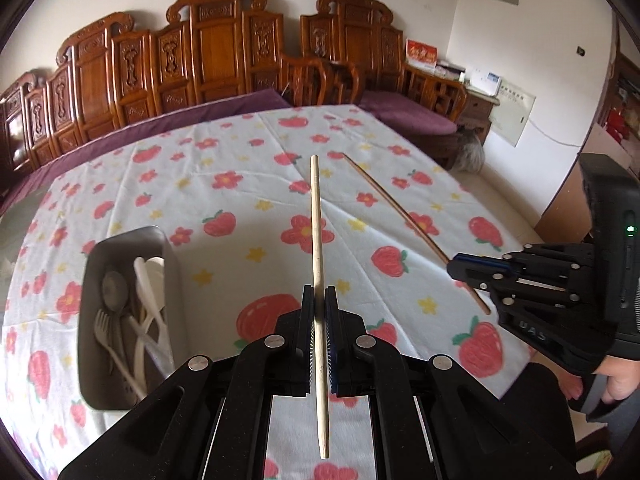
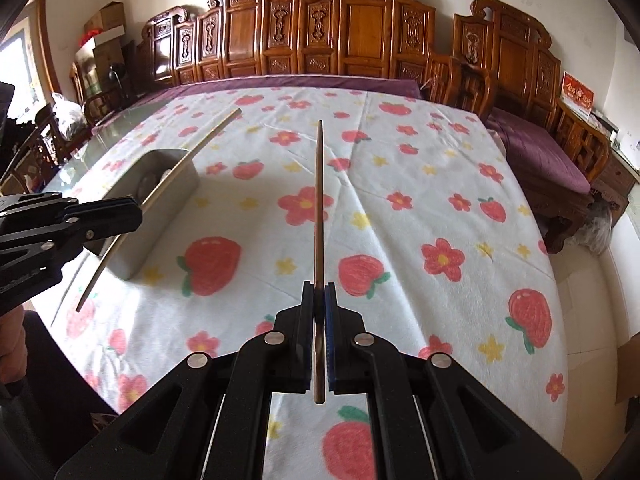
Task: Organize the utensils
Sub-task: 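Carry the chopstick into the tray and open the left gripper while the right holds its chopstick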
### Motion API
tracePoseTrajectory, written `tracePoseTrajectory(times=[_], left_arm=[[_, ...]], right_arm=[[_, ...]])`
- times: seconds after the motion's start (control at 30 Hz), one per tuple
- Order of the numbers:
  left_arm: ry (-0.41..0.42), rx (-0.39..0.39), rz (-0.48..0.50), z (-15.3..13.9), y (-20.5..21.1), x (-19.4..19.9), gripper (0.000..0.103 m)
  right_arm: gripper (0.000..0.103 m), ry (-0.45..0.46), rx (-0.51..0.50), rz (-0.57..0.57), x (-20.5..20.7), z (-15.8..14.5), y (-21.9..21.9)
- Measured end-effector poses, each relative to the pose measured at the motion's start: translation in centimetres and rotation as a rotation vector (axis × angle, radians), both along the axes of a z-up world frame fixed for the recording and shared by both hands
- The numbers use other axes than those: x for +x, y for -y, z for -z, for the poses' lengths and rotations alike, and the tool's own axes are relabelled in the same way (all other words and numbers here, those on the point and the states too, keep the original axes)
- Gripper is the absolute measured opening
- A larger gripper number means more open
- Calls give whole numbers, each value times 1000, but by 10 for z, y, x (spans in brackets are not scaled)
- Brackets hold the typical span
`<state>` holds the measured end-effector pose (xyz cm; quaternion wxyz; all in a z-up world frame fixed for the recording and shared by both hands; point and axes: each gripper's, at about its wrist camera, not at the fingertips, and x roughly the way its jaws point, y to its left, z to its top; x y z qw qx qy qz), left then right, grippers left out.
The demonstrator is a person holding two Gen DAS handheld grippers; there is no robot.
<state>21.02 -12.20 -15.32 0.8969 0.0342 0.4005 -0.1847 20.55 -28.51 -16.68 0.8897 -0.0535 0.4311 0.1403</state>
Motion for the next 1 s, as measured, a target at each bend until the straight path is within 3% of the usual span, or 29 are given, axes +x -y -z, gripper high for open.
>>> tracePoseTrajectory(times=[0.53,1.0], left_arm=[[57,6,-68,-40,-48,-19,4],[15,72,-156,-22,-114,25,4]], right_arm=[[6,62,29,-63,-20,-44,-38],[6,1,56,-101,1,-18,-68]])
